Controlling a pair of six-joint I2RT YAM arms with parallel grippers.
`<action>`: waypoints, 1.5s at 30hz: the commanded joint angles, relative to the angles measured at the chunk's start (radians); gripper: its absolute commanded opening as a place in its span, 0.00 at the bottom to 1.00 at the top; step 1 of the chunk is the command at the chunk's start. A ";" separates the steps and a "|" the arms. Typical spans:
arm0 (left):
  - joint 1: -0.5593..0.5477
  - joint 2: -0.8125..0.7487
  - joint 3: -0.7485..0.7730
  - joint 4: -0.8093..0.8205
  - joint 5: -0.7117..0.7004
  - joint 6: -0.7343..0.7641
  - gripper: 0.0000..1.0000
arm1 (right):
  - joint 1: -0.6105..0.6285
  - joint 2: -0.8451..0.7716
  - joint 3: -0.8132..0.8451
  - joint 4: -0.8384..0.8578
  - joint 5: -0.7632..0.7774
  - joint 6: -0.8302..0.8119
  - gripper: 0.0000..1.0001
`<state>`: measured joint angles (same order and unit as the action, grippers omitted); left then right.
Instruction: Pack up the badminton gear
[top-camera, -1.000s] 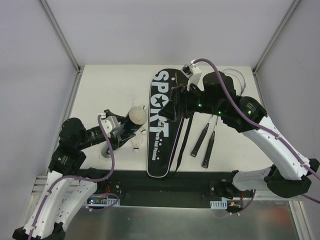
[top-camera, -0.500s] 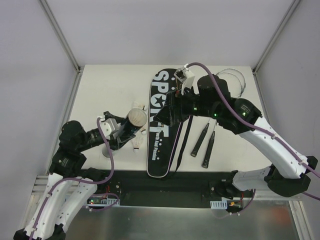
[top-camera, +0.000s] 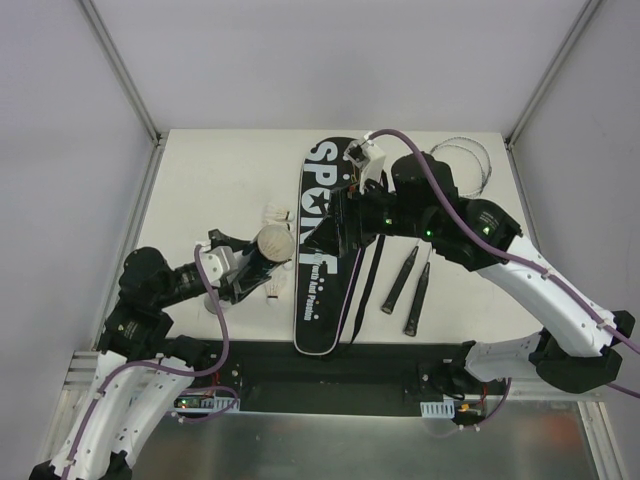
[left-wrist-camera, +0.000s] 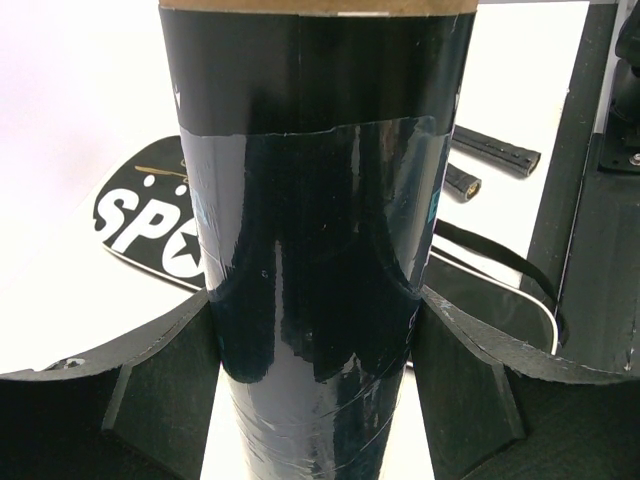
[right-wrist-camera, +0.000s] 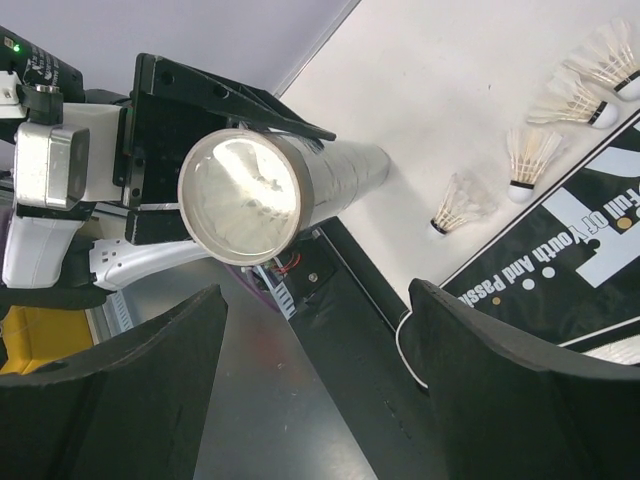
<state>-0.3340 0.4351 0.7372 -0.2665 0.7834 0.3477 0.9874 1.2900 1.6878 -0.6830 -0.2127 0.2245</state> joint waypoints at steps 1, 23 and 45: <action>-0.003 -0.009 -0.005 0.072 0.039 -0.012 0.00 | 0.005 -0.026 0.000 0.045 0.009 0.003 0.77; -0.003 0.051 -0.048 0.038 -0.038 -0.003 0.00 | 0.155 0.287 0.362 -0.161 0.101 -0.039 0.46; -0.003 0.097 -0.038 0.038 -0.064 -0.010 0.00 | 0.209 0.359 0.431 -0.253 0.203 -0.113 0.01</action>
<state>-0.3344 0.5301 0.7033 -0.2447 0.7250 0.3466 1.1790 1.6531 2.0815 -0.9161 -0.0017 0.1162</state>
